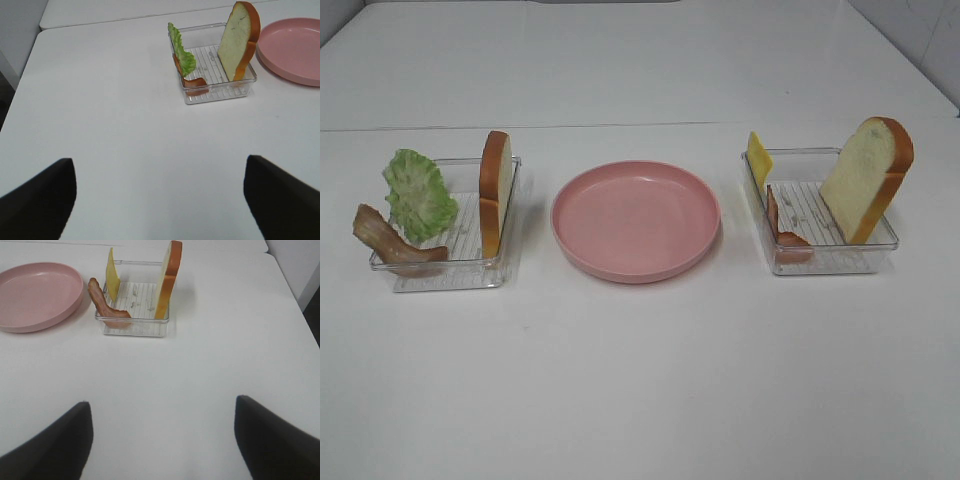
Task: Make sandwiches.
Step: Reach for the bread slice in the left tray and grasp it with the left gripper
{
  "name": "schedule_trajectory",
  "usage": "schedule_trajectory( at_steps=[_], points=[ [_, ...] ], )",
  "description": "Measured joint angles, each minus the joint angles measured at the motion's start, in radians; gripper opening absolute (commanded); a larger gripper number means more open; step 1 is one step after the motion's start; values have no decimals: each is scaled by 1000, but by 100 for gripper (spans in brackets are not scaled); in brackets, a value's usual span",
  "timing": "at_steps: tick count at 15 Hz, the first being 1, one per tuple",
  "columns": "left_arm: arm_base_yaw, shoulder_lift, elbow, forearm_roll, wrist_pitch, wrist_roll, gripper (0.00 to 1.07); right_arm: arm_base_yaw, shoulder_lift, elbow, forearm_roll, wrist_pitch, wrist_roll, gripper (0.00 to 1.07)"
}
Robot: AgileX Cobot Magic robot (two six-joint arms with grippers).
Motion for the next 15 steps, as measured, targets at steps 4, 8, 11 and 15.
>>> schedule_trajectory(
  at_steps=[4, 8, 11, 15],
  points=[
    [0, 0, 0, 0, 0, 0, 86, 0, 0, 0, 0, 0, 0, 74],
    [0, 0, 0, 0, 0, 0, 86, 0, 0, 0, 0, 0, 0, 74],
    [0, 0, 0, 0, 0, 0, 86, 0, 0, 0, 0, 0, 0, 74],
    [0, 0, 0, 0, 0, 0, 86, 0, 0, 0, 0, 0, 0, 74]
  ],
)
